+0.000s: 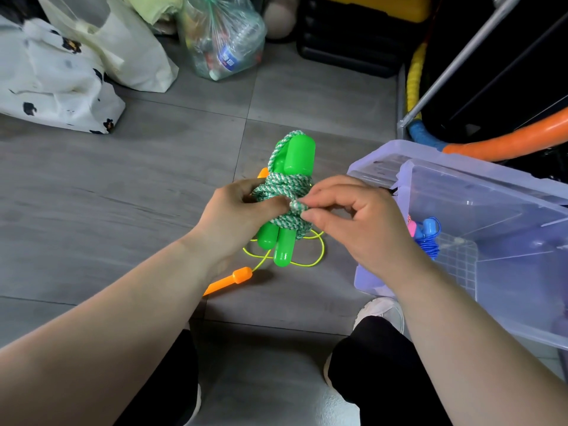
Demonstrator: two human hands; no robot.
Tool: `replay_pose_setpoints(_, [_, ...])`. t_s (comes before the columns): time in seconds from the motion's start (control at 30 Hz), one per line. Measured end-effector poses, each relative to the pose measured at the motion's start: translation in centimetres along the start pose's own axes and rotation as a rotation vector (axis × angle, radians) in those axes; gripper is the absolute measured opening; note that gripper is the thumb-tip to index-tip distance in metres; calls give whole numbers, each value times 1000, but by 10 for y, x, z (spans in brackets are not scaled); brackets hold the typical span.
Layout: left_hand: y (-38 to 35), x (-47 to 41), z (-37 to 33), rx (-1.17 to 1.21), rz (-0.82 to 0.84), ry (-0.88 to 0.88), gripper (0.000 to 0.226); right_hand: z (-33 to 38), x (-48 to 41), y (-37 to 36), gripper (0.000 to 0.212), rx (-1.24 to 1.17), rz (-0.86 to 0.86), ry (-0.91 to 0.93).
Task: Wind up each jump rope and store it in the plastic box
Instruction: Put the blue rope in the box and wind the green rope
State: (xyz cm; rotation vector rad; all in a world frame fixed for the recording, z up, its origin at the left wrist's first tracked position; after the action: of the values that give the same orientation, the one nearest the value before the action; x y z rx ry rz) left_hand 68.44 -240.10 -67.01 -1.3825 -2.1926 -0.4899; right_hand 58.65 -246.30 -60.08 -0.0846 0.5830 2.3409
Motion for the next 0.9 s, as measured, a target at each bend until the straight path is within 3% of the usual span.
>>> replay_pose_setpoints(0.23, [-7,4,-8,145,149,34,32,-4,-1,6,20,220,-104,29])
replay_pose_setpoints(0.37, [-12,7,-11,134,136,-14,39,-5,0,12,8,198,-138,-6])
replay_pose_setpoints(0.63, [-7,7,-21,-41,4,-166,50,-24,5,14,36,242,-129,-145])
replay_pose_setpoints(0.73, [-10,5,-16,-13,30,-156,51,-20,4,14,26,221,-140,-128])
replay_pose_setpoints(0.9, [-15,1,-2,59,75,-67,77,-13,4,9,22,291,-92,-120])
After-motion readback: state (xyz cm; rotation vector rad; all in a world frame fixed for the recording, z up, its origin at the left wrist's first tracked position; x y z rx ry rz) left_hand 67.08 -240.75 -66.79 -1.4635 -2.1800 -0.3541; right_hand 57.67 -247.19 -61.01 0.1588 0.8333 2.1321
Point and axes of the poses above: each hand's wrist, its own x-axis away from the middle knuckle, its own y-axis out of the back of the hand, z = x × y, the point moved 10 cm from there along -x, towards the middle knuckle, and after that the axes turned 10 degrees about y, right-handed, at the moved point
